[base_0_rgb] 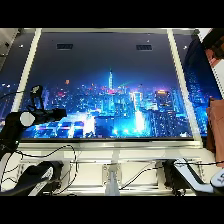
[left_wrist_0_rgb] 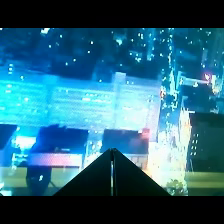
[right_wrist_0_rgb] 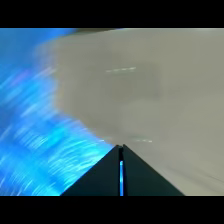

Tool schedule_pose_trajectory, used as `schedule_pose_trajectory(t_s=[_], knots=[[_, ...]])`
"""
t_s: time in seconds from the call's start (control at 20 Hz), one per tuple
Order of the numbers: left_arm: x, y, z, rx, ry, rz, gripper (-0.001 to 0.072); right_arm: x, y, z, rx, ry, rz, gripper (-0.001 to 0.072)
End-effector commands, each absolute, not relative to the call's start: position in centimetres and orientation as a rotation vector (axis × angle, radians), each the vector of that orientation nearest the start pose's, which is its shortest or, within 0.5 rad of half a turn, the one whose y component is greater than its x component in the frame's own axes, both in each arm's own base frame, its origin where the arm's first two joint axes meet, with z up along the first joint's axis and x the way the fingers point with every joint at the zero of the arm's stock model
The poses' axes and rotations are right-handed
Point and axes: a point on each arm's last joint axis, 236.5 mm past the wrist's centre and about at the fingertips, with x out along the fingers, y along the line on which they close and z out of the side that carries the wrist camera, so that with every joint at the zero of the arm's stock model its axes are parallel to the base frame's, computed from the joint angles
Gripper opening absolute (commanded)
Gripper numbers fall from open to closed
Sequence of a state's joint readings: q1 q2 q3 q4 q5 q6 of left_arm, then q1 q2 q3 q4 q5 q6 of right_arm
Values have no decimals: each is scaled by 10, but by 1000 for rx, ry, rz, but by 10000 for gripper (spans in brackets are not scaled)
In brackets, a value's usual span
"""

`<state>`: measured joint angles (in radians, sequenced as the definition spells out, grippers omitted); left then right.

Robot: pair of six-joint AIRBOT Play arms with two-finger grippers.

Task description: Fold the clothes and pants, and hang the long-sleeved shirts on hangers.

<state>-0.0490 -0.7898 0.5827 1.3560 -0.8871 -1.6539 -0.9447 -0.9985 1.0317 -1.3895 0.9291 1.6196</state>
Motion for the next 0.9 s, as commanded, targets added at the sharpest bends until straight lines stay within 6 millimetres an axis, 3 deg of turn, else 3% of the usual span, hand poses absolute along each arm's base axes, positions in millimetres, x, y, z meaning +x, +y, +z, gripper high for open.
schedule_pose_trajectory(t_s=[0.0,0.1,0.2,0.3,0.35,0.45,0.85], knots=[[287,-53,-16,-260,1101,-74,16,370,-175,119,229,742,-363,9],[287,-53,-16,-260,1101,-74,16,399,-85,118,107,773,-144,9],[287,-53,-16,-260,1101,-74,16,400,-7,111,25,823,40,9],[287,-53,-16,-260,1101,-74,16,393,43,106,-29,854,162,9],[287,-53,-16,-260,1101,-74,16,391,58,106,-47,853,198,9],[287,-53,-16,-260,1101,-74,16,389,69,106,-59,854,223,9],[287,-53,-16,-260,1101,-74,16,383,68,101,-55,888,224,10]])
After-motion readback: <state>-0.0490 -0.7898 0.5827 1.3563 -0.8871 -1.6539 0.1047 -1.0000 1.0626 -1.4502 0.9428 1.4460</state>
